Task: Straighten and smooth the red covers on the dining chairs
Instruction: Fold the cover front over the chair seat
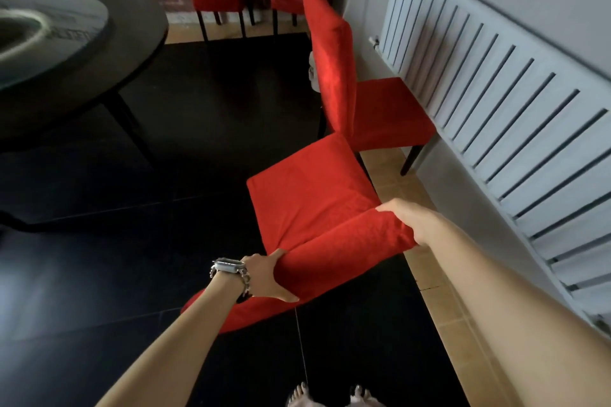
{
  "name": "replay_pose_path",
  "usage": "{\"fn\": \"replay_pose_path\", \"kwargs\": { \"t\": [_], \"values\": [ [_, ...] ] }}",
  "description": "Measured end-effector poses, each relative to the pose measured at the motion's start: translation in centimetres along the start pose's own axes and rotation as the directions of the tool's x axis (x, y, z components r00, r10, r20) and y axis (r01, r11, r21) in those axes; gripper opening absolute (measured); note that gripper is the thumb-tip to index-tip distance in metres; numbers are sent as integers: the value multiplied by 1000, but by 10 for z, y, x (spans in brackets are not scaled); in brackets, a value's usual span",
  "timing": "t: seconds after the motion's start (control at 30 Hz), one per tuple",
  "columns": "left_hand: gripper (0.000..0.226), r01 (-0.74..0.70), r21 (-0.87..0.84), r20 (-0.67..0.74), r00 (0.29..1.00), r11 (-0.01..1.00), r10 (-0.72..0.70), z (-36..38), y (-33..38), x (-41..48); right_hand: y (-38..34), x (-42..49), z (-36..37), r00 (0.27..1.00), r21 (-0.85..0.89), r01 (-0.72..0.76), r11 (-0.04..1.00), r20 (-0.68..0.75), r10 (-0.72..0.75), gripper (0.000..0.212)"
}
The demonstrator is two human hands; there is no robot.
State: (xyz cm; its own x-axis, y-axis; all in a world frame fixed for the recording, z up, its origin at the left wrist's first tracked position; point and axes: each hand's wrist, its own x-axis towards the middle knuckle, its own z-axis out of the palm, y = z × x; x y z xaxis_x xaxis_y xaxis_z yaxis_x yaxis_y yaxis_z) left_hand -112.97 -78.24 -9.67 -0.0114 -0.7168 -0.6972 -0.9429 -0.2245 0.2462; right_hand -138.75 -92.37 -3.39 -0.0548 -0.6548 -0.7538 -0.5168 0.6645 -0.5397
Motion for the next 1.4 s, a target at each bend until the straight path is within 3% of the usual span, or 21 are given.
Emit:
{"fn": "replay_pose_path", "kwargs": {
  "t": [0.37,0.73,0.87,0.9,0.93,0.97,1.03,1.1,1.13,1.2,1.27,1.33,1.4],
  "values": [
    [117,112,-178,-138,981,978,-137,60,56,-21,-5,9,-31,984,-140,148,979,123,-131,35],
    [120,231,-368,-144,943,901,-301,77,93,-32,-34,18,-27,962,-336,233,913,217,-165,48],
    [113,197,-384,-215,931,902,-295,77,101,-29,-39,18,-31,965,-399,262,879,111,-238,54],
    [112,189,-385,-228,929,903,-292,74,103,-27,-38,17,-31,933,-522,318,792,25,-358,50],
    [110,184,-387,-239,927,904,-291,71,106,-24,-36,18,-32,846,-684,368,630,-35,-532,46],
    [109,180,-382,-253,923,906,-290,69,110,-22,-32,19,-32,706,-810,406,423,-16,-708,45],
    [106,181,-342,-288,914,922,-286,63,116,-17,-21,20,-35,414,-881,471,37,184,-891,51],
    [106,186,-296,-304,911,937,-277,58,119,-14,-4,25,-42,190,-827,473,-303,432,-882,57],
    [106,188,-280,-308,911,942,-273,56,121,-13,3,27,-46,149,-773,449,-448,559,-815,62],
    [105,192,-263,-314,910,946,-272,54,124,-10,8,33,-59,172,-648,423,-633,743,-647,81],
    [106,204,-251,-323,904,946,-281,50,128,-6,2,38,-67,257,-559,385,-734,829,-497,100],
    [107,222,-263,-333,892,939,-304,47,133,0,-3,46,-68,307,-513,301,-804,850,-428,100],
    [105,231,-294,-364,870,927,-332,45,143,5,-7,55,-67,300,-523,285,-803,845,-443,101]
  ]
}}
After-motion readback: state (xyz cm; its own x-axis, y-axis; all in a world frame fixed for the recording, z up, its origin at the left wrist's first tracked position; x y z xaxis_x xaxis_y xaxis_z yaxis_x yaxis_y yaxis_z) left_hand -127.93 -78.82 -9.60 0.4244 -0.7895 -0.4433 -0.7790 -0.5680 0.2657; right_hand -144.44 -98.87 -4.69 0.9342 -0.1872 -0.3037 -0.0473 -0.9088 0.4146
